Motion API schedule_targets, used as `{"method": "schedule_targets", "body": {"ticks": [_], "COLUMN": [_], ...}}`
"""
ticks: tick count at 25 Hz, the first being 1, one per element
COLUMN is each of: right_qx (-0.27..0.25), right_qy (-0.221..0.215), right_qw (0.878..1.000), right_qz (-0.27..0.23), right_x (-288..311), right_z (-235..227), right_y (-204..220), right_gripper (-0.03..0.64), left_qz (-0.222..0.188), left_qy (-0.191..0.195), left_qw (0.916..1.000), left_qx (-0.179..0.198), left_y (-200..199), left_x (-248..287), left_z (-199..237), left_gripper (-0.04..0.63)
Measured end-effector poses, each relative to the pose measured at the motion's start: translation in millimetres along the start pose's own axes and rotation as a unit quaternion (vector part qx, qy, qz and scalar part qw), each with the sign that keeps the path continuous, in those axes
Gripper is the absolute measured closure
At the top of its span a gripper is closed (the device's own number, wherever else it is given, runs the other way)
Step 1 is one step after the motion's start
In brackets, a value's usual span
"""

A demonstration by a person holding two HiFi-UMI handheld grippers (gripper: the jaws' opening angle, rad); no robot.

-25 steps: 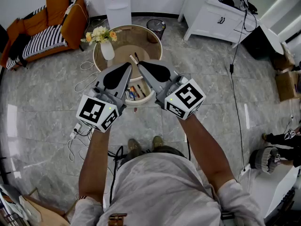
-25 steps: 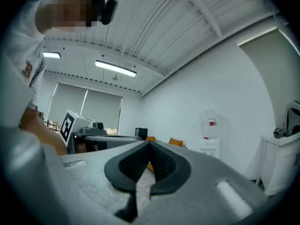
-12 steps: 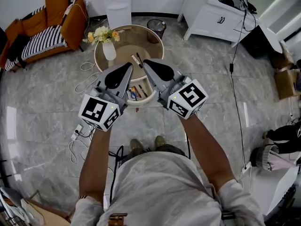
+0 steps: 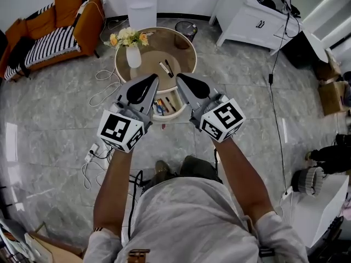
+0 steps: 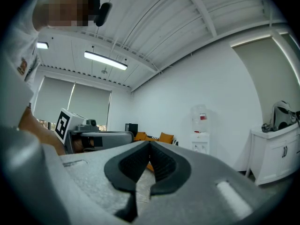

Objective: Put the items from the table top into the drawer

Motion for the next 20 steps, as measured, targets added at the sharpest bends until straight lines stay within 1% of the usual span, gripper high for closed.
{"method": "schedule_targets", "body": {"ticks": [4,9,12,16,20], "right_qx": [-0.005,-0.018,-0.033,-0.052,-0.067], "right_qy": [0.003,0.007,0.007,0.007,0.007], "right_qw": [1.0,0.999,0.999,0.997,0.995], "right_qz": [0.019,0.03,0.042,0.055,0.068], "right_x": [3,13,18,28,44], "right_z": [4,-6,-21,-44,-69], "right_y": [13,26,39,61,83], "right_gripper": [0.615,0.615,0.615,0.615,0.615], "left_qz": [0.001,0.006,0.013,0.025,0.032], "left_qy": [-0.011,-0.018,-0.021,-0.023,-0.039], "left_qw": [0.9999,0.9997,0.9996,0.9994,0.9987], "left_qx": [-0.009,-0.014,-0.013,-0.001,0.002], "left_y": [9,22,36,58,79], "left_x": [-8,-2,9,27,47], "left_z": [9,20,27,39,59], "left_gripper": [0.597,0.597,0.596,0.597,0.597]}}
Point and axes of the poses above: the fingertips, and each gripper's own axes: x forward along the fingers, z to its left, y out of its underside, the point moved 9 cm from there along -x, backward along the fingers, and after that the axes turned 9 degrees about -z, right-handed, at the moved point
